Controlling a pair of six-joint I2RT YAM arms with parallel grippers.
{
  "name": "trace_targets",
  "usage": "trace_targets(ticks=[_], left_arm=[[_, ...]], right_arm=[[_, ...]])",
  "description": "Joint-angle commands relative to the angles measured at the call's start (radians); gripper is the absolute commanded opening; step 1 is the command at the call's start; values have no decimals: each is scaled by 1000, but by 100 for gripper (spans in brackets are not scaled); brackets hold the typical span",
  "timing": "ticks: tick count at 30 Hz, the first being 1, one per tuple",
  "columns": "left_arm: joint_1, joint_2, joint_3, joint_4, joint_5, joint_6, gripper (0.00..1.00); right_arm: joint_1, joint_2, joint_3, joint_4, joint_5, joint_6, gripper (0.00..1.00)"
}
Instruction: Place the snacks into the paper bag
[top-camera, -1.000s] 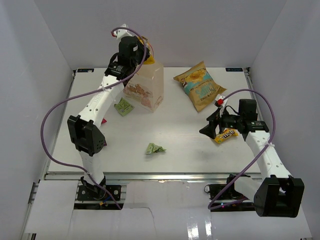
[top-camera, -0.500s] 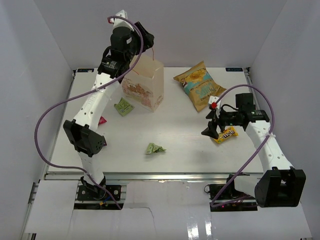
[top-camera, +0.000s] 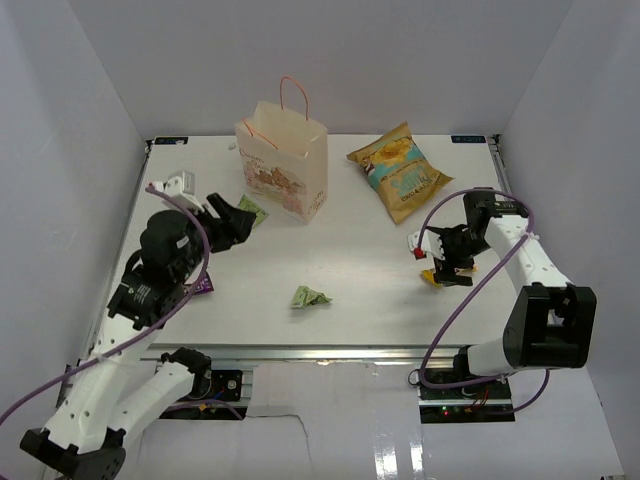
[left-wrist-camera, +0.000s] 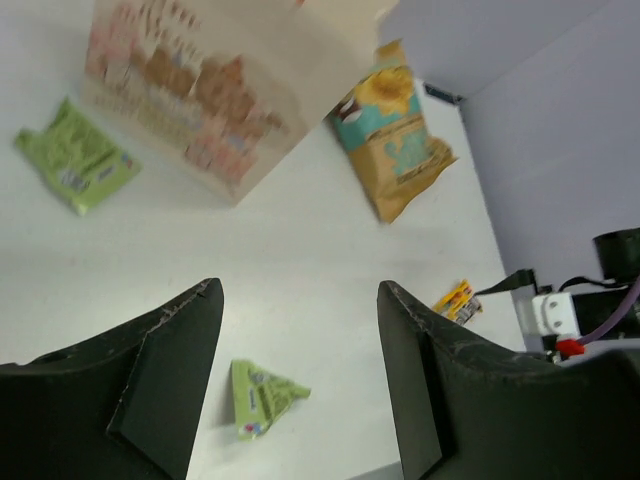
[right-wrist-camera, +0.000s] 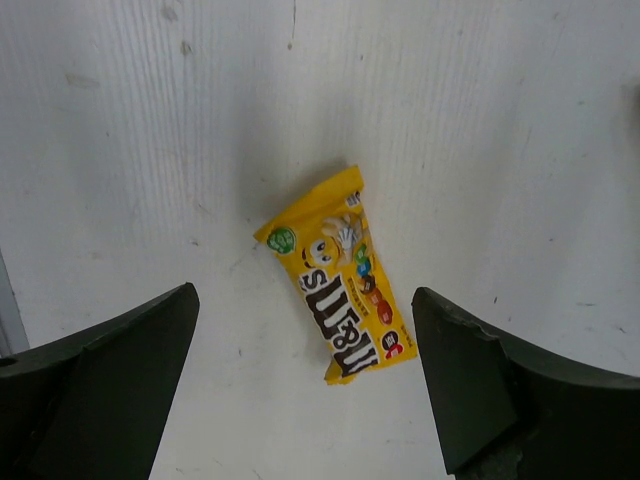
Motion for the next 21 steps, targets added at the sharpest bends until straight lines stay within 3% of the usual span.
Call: trace_targets(ticks=[1,5,14,17,20,21], left_arm=[[7,-89,-176,-111,-37,-125,73],[7,-196,-366,-111,-21,-257,73],[7,-264,-429,-120,-27,-334,73],[7,-264,-435,-120,-24,-346,72],[7,-271,-446,-122,-23,-361,73],[7,-275,-448,-123,-26,-368,73]], right_arm=[[-8,22,-6,16,154,-125,93],[-42,79,-24,103,246,-147,94],[-42,190,-41,241,256,-102,100],[-42,208,-52,266,236,-85,91],[-42,225,-52,243,219,-75,73],[-42,230,-54,229,213,-71,63]])
